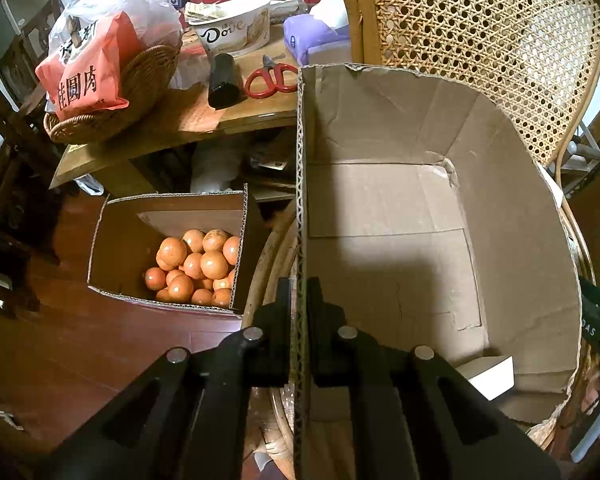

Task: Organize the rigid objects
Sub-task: 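Move the right gripper to the white remote and close on it, then lift the white remote with the right gripper and drop it into the box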

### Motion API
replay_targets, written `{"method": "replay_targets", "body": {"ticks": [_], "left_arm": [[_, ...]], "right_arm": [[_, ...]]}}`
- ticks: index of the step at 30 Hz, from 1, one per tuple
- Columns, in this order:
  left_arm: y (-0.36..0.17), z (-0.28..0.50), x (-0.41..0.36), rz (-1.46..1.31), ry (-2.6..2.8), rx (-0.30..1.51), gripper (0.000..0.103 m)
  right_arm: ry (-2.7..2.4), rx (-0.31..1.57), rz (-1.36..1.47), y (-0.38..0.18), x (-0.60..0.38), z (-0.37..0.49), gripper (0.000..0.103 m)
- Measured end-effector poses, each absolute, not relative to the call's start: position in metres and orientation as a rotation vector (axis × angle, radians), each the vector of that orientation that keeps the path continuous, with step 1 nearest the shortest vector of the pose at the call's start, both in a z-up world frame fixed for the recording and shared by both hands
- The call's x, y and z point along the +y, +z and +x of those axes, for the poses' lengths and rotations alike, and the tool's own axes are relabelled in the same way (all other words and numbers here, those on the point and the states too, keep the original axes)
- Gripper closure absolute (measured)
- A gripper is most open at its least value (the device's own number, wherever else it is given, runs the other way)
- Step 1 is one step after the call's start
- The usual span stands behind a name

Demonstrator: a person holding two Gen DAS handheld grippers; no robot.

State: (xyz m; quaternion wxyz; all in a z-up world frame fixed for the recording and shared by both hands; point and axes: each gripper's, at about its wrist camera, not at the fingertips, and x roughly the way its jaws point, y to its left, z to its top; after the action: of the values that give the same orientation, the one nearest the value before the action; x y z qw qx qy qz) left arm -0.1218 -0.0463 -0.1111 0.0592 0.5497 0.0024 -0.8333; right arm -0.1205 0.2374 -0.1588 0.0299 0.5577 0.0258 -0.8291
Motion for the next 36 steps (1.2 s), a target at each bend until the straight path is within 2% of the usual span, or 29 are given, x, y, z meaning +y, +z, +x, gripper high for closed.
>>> {"method": "replay_targets", "body": {"ticks": [6, 9, 11, 19, 36], "left_arm": [[-0.11, -0.121, -0.049, 1.656, -2.522, 0.051, 0.099], [-0.109, -0.121, -0.049, 1.655, -2.525, 0.068, 0.1], [-0.108, -0.121, -0.046, 1.646, -2.531, 0.053, 0.1], [-0.105, -0.123, -0.043, 1.628, -2.536, 0.064, 0.1], [-0.106, -0.122, -0.041, 1.639, -2.54, 0.037, 0.101]], "right_arm": [[-2.576, 0.041, 1.668, -0.157, 0.238, -0.111, 0.054], [-2.569, 0.101, 1.611, -0.155, 0.238, -0.105, 0.059], [-2.586, 0.102, 1.61, -0.154, 0.242, -0.103, 0.059], [-2.593, -0.117, 1.526, -0.139, 0.271, -0.101, 0.059], [-2.603, -0.222, 1.286, -0.086, 0.247, -0.095, 0.059]]}}
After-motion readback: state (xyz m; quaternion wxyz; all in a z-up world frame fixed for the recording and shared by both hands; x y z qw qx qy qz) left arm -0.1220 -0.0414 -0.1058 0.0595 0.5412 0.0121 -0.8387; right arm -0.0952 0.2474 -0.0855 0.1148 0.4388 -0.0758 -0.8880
